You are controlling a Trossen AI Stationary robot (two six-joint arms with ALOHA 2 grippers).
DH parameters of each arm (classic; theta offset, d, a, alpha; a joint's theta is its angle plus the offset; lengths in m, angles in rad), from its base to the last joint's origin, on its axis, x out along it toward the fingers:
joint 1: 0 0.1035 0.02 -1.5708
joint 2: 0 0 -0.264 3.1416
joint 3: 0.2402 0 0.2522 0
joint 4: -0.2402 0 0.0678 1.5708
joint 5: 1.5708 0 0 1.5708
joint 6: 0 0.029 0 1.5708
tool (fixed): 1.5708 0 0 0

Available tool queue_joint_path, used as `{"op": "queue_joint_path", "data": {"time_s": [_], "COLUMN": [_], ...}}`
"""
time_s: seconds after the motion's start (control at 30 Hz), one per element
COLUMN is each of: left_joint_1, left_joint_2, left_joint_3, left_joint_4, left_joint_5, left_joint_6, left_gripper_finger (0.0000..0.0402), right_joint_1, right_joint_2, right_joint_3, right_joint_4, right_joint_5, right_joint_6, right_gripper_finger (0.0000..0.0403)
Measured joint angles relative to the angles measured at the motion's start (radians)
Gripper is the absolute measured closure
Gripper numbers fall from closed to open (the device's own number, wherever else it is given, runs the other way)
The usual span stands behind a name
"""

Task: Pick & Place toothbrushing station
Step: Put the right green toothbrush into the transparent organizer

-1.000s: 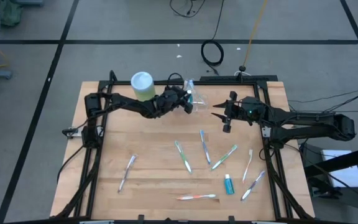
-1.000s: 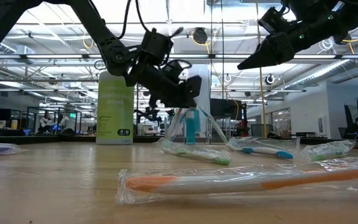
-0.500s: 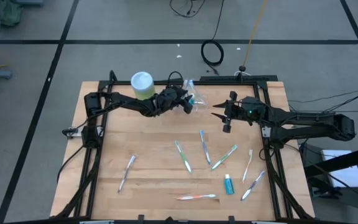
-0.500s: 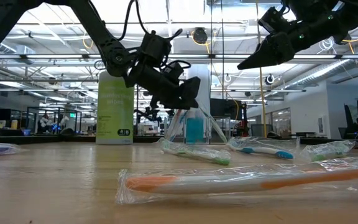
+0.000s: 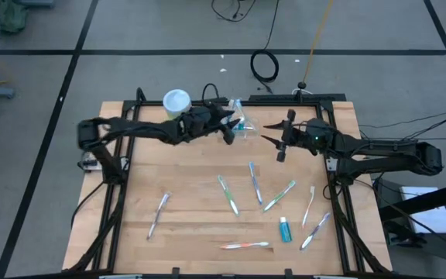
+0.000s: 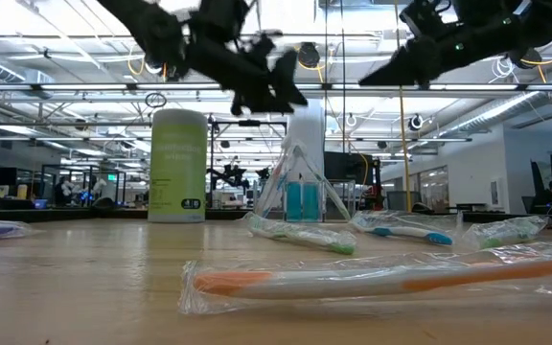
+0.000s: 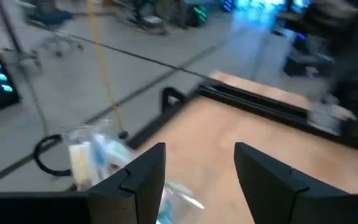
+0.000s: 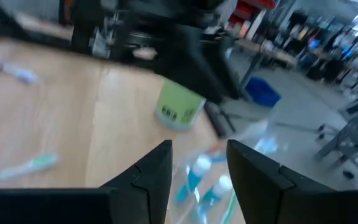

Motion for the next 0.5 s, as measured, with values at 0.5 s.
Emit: {"op": "queue_joint_path", "data": {"time_s": [0.5], "left_joint_1": [-0.144], "left_joint_2": [-0.239], "left_joint_3": [0.000], "left_joint_4": [-0.517], "left_joint_5": [0.005], "left_joint_6": [-0.020], "left_gripper_finger": [0.0204], "right_joint_1": [0.124], "right_joint_2": [0.001], "right_joint_3": [0.001], "right_joint_4": [0.014], "right_joint_5": [-0.002], "right_joint_6": [0.278], "right_gripper_finger": [0.0259]}}
